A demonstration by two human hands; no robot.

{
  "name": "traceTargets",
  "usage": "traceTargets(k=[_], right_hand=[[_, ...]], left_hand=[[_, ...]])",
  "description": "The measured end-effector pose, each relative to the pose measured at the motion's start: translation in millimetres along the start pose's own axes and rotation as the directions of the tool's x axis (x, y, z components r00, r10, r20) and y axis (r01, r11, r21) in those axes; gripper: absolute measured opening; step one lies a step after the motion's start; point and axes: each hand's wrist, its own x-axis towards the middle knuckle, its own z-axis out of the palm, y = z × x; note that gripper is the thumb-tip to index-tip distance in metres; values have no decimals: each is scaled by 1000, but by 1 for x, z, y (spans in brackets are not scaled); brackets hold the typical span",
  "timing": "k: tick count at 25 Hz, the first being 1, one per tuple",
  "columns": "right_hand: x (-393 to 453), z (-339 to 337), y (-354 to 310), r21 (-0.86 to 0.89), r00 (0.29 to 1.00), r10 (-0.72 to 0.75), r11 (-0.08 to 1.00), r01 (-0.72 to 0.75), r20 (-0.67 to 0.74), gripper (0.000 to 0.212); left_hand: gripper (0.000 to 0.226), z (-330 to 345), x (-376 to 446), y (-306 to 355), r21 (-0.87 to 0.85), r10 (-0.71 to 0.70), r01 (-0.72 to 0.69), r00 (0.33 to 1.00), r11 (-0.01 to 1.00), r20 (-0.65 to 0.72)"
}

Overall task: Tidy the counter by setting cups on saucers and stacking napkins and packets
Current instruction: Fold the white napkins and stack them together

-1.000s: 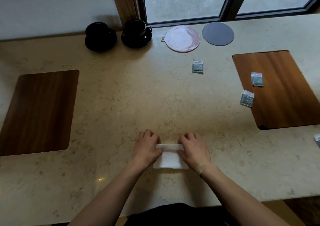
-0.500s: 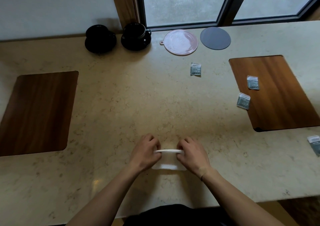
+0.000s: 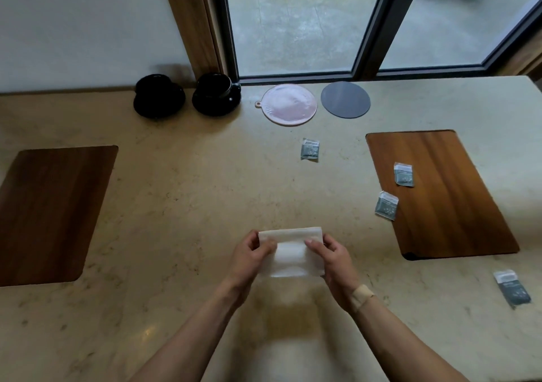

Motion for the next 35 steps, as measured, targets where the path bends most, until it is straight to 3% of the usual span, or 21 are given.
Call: traceTargets(k=[3,7,12,19,23,25,27,29,31,33,35], right_hand=[[22,-17,-26,-129,986,-128,985,115,-103,19],[50,-50,-60,-368,933,-303,904,218,-192,25],[78,-77,-89,-509,877,-440,809,293,-193,24],[105,-66,-107,-571,801,-584,704,421,-129,36],[126,-50,-118,-345,941,-295,911,226,-163,30],[140,-45,-122,-208,993,-92,975,74,-78,42],[155,-40,-124,-119,998,55,992,-52,19,42],[170,-32,-128,-147,999,43,988,-39,21,30],[190,-22,-139,-172,997,-59,984,49,-49,19],[211,-18,-152,-182,987,-130,977,112,-94,16],[235,-15,-166,-203,986,-146,971,127,-84,17]], left_hand=[[16,55,17,18,-75,12,-26,984,997,-178],[25,125,41,35,89,137,-110,895,990,-425],[27,170,61,57,248,296,-190,804,950,-516],[24,162,88,73,447,462,-226,706,865,-537],[26,143,116,81,430,416,-191,746,882,-521],[28,129,133,88,456,426,-189,755,870,-498],[31,115,153,96,468,407,-160,771,869,-490],[36,106,170,104,389,299,-106,825,915,-480],[38,95,187,112,85,65,-33,912,996,-406],[32,83,202,122,-188,-152,104,953,977,-263],[23,72,220,131,-259,-196,142,961,955,-197]])
